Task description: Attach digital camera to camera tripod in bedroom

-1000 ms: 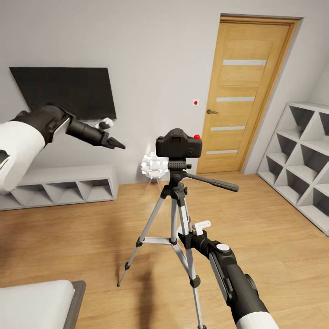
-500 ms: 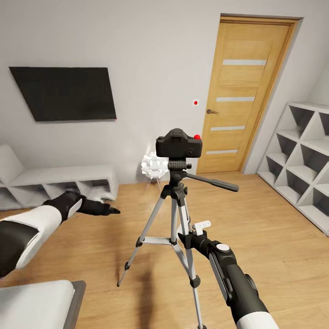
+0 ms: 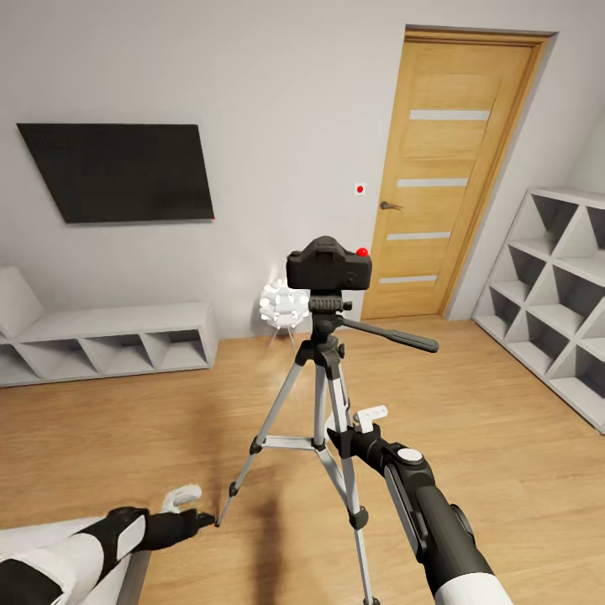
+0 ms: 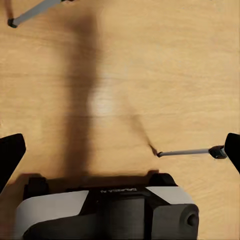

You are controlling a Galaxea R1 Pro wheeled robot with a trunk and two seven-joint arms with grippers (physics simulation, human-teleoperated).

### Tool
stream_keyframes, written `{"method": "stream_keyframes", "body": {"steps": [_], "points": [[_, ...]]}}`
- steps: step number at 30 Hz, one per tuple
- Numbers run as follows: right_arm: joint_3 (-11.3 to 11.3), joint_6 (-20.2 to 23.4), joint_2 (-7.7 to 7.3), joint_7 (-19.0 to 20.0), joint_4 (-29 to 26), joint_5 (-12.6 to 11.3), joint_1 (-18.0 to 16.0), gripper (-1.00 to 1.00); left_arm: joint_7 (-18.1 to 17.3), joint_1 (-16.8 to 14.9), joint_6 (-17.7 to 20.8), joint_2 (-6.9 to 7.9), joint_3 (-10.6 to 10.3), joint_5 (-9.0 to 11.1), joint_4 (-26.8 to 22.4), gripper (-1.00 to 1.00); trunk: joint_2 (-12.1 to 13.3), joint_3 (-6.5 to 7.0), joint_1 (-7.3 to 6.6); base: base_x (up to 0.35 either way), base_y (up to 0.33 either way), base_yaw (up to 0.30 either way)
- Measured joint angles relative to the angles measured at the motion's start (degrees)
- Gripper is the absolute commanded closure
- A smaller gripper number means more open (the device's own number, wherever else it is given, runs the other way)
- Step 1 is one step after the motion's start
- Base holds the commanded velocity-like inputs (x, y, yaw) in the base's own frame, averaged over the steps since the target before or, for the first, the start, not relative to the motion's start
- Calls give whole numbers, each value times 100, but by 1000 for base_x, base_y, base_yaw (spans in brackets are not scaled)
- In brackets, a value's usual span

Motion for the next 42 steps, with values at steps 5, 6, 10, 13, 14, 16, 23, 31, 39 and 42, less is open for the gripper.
{"method": "stream_keyframes", "body": {"steps": [5,6,10,13,14,16,23,31,39,42], "points": [[-1,0,0,1,0,2,0,100,960,679,-89,-279,15,269,-1,-100,0,0,0,0,0,0],[-1,-2,0,4,0,4,0,100,1104,840,-144,-346,8,291,-1,-100,0,-1,0,0,0,0],[5,-3,3,7,-1,9,0,100,1285,1324,-409,-520,16,326,-2,-100,-1,0,0,0,0,0],[10,-6,10,2,3,8,0,100,1347,1806,-793,-689,6,335,-1,-100,0,-1,0,0,0,0],[13,-3,12,2,4,5,1,100,1353,1904,-874,-722,13,340,-2,-100,0,-1,0,0,0,0],[15,-3,14,1,4,8,1,100,1371,2128,-1076,-793,14,346,-2,-100,0,0,0,0,0,0],[14,4,10,-1,3,-6,1,100,2001,2402,-1241,-867,29,481,5,-100,-1,0,1,0,0,0],[14,19,8,-5,-3,-18,-1,100,3387,2535,-1304,-949,35,1496,6,-100,-1,0,0,0,0,0],[14,17,3,-5,-5,-21,0,100,3519,2635,-1357,-935,28,1658,-1,-100,-1,0,0,0,0,0],[13,18,-2,-7,-6,-33,0,100,3525,2643,-1360,-933,21,1653,-6,-100,-1,1,0,0,0,0]]}}
